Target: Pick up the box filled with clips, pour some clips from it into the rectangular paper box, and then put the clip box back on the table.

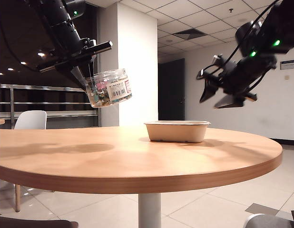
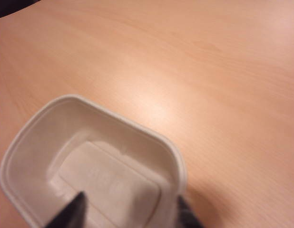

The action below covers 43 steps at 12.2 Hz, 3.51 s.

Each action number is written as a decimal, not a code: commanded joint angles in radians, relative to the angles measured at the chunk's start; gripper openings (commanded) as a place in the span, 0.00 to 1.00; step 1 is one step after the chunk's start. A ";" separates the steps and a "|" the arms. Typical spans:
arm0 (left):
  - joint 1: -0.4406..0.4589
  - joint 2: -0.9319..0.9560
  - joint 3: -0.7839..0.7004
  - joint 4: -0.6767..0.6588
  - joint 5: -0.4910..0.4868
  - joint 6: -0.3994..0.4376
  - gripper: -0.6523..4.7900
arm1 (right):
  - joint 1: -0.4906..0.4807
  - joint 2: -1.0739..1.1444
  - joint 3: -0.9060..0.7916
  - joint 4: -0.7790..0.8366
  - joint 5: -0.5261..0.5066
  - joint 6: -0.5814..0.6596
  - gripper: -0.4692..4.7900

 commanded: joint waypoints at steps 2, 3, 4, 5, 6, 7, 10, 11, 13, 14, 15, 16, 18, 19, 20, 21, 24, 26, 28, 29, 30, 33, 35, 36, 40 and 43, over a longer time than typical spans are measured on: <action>-0.002 -0.007 0.008 0.004 0.014 0.000 0.11 | 0.023 0.117 0.008 0.063 -0.001 0.027 0.56; -0.002 -0.007 0.008 0.005 0.014 0.000 0.11 | 0.024 0.124 0.010 0.058 -0.001 0.027 0.54; -0.002 -0.007 0.009 0.006 0.014 0.000 0.11 | 0.029 0.142 0.012 0.055 -0.003 0.027 0.50; -0.002 -0.007 0.010 0.006 0.014 0.000 0.11 | 0.034 0.148 0.012 0.051 -0.002 0.027 0.40; -0.002 -0.007 0.010 0.006 0.014 0.000 0.11 | 0.039 0.148 0.012 0.050 0.007 0.027 0.27; -0.002 -0.007 0.010 0.006 0.014 0.000 0.11 | 0.039 0.140 0.012 0.028 -0.018 0.026 0.08; -0.002 -0.008 0.011 0.007 0.014 0.000 0.11 | 0.039 0.109 0.012 -0.012 -0.072 0.026 0.08; -0.002 -0.008 0.011 0.008 0.014 0.000 0.11 | 0.039 0.077 0.012 -0.050 -0.086 0.026 0.08; -0.002 -0.013 0.011 0.019 0.015 0.000 0.11 | 0.041 -0.022 0.012 -0.181 -0.097 0.026 0.07; -0.002 -0.018 0.011 0.025 0.015 0.000 0.11 | 0.069 -0.114 0.012 -0.329 -0.079 0.022 0.07; -0.002 -0.021 0.011 0.025 0.015 0.000 0.11 | 0.092 -0.139 0.012 -0.376 -0.063 0.022 0.07; -0.002 -0.023 0.011 0.025 0.016 0.000 0.11 | 0.105 -0.146 0.012 -0.394 -0.055 0.022 0.07; -0.002 -0.032 0.011 0.026 0.018 0.000 0.11 | 0.156 -0.154 0.012 -0.454 -0.035 0.023 0.07; -0.002 -0.037 0.011 0.024 0.018 0.000 0.11 | 0.185 -0.151 0.012 -0.484 -0.006 0.023 0.07; -0.002 -0.039 0.011 0.026 0.018 0.000 0.11 | 0.200 -0.151 0.012 -0.500 0.023 0.022 0.07; -0.002 -0.043 0.012 0.026 0.018 0.000 0.11 | 0.219 -0.151 0.012 -0.516 0.079 0.022 0.07; -0.002 -0.045 0.019 0.025 0.018 0.000 0.11 | 0.227 -0.151 0.012 -0.536 0.116 0.023 0.07; -0.002 -0.045 0.024 0.026 0.018 0.000 0.11 | 0.227 -0.145 0.011 -0.558 0.150 0.025 0.07; -0.002 -0.046 0.024 0.023 0.019 0.000 0.11 | 0.225 -0.131 0.011 -0.565 0.166 0.031 0.07; -0.002 -0.047 0.024 0.023 0.019 0.000 0.11 | 0.225 -0.117 0.011 -0.564 0.167 0.035 0.07; -0.002 -0.047 0.024 0.024 0.019 0.000 0.11 | 0.225 -0.109 0.011 -0.566 0.167 0.037 0.07; -0.002 -0.047 0.024 0.024 0.033 0.000 0.11 | 0.225 -0.070 0.011 -0.571 0.170 0.083 0.07; -0.002 -0.047 0.024 0.023 0.033 0.001 0.11 | 0.225 -0.064 0.011 -0.569 0.170 0.083 0.22; -0.002 -0.047 0.024 0.022 0.033 0.001 0.11 | 0.224 -0.064 0.011 -0.563 0.150 0.083 0.46; -0.075 -0.047 0.024 0.063 -0.059 0.053 0.11 | 0.209 -0.158 0.012 -0.503 0.077 0.078 0.65; -0.191 -0.030 0.022 0.118 -0.336 0.218 0.11 | 0.170 -0.261 0.012 -0.428 0.070 0.078 0.65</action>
